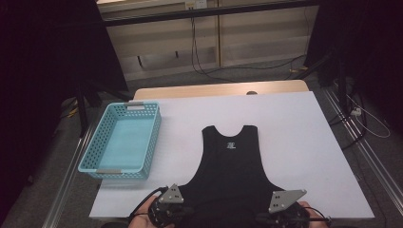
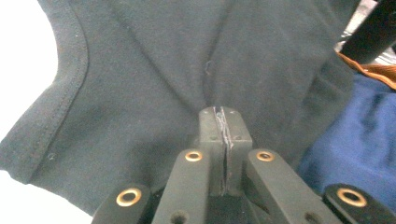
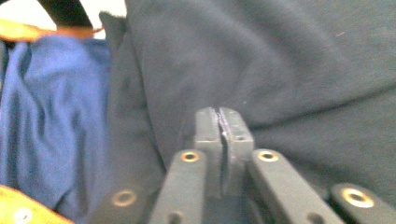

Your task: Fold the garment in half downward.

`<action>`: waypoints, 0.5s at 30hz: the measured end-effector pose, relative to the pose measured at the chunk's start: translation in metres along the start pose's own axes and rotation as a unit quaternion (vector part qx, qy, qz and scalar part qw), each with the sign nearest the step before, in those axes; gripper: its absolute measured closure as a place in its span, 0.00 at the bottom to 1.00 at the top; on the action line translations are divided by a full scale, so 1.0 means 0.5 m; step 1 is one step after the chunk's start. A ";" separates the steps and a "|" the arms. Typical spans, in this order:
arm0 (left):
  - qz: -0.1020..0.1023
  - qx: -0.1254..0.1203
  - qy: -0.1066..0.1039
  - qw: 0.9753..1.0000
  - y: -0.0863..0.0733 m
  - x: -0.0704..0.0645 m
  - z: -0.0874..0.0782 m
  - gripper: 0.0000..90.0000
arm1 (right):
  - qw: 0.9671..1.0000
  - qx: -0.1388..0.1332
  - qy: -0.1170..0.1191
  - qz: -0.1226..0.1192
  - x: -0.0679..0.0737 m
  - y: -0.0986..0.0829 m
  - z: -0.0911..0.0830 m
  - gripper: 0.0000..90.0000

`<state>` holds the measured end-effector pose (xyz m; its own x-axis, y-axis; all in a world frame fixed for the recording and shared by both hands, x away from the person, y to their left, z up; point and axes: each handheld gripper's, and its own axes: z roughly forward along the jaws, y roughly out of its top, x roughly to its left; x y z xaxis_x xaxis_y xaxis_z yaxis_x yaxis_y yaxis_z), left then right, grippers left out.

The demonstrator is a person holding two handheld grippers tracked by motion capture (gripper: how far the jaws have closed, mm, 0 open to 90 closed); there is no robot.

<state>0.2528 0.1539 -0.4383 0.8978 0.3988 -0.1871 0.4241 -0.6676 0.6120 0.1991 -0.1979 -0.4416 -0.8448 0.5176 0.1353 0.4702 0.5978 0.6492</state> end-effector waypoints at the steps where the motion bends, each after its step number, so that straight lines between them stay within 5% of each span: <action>1: 0.001 -0.001 -0.001 1.000 0.000 -0.001 0.000 0.99 | 1.000 -0.009 -0.004 0.009 -0.005 0.001 -0.002 0.84; 4: 0.005 -0.018 0.004 1.000 0.005 0.006 -0.002 0.95 | 0.999 -0.026 -0.012 0.023 -0.017 0.005 -0.007 0.71; 7: -0.004 -0.045 0.025 0.999 0.018 0.016 -0.004 0.69 | 0.998 -0.053 -0.027 0.034 -0.029 0.009 -0.014 0.59; 11: -0.002 -0.080 0.051 0.996 0.042 0.040 -0.003 0.51 | 0.994 -0.080 -0.048 0.052 -0.056 0.015 -0.023 0.47; 15: -0.026 -0.097 0.063 0.993 0.063 0.068 0.008 0.30 | 0.989 -0.089 -0.075 0.088 -0.090 0.019 -0.026 0.40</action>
<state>0.2972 0.1438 -0.4287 0.8477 0.5137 -0.1325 0.4281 -0.5149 0.7427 0.2380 -0.2234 -0.4321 -0.6999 0.6973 0.1545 0.5436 0.3798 0.7485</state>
